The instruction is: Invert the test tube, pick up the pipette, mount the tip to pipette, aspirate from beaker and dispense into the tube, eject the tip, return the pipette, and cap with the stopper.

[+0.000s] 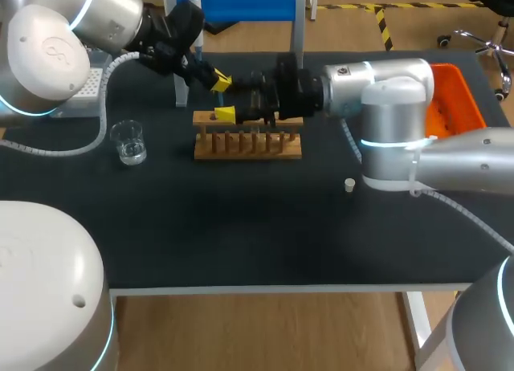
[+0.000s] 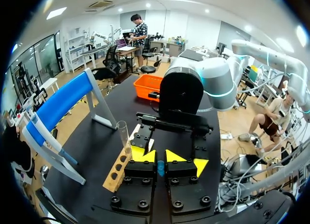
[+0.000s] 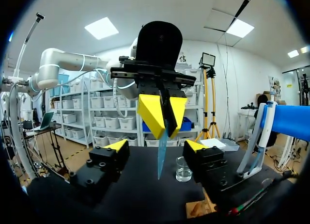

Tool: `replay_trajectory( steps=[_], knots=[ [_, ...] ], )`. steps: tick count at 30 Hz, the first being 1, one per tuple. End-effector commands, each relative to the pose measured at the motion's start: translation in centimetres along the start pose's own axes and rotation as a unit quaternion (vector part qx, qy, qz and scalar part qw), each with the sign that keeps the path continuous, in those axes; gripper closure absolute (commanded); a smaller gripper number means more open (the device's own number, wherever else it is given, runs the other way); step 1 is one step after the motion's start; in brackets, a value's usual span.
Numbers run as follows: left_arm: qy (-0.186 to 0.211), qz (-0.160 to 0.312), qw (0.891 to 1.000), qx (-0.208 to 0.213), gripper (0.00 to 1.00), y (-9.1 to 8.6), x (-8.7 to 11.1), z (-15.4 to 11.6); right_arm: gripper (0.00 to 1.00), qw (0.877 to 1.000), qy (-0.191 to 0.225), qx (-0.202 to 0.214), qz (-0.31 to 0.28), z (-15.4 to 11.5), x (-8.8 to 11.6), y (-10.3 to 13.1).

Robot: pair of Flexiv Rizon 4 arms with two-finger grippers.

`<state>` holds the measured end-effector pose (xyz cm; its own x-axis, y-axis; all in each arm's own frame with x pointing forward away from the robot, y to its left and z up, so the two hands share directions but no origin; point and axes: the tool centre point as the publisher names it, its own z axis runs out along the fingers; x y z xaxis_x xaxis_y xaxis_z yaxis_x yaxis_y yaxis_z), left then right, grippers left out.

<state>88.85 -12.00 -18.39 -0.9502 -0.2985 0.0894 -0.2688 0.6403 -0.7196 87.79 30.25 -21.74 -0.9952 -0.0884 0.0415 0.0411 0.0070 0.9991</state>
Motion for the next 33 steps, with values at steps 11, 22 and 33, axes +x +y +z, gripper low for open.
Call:
replay_trajectory(
  steps=[11,22,33],
  knots=[
    [0.001,-0.001,1.0,-0.003,1.0,-0.1,0.0,-0.1,1.0,1.0,0.0,-0.001,0.002,0.5,-0.3,-0.1],
    [0.001,-0.001,1.0,-0.003,0.0,-0.1,0.0,-0.1,1.0,1.0,-0.002,-0.003,-0.001,0.0,-0.3,0.0],
    [0.001,-0.001,1.0,-0.003,0.0,-0.1,0.0,-0.1,1.0,1.0,-0.011,-0.007,0.003,-5.5,1.8,-0.4]
  ],
)
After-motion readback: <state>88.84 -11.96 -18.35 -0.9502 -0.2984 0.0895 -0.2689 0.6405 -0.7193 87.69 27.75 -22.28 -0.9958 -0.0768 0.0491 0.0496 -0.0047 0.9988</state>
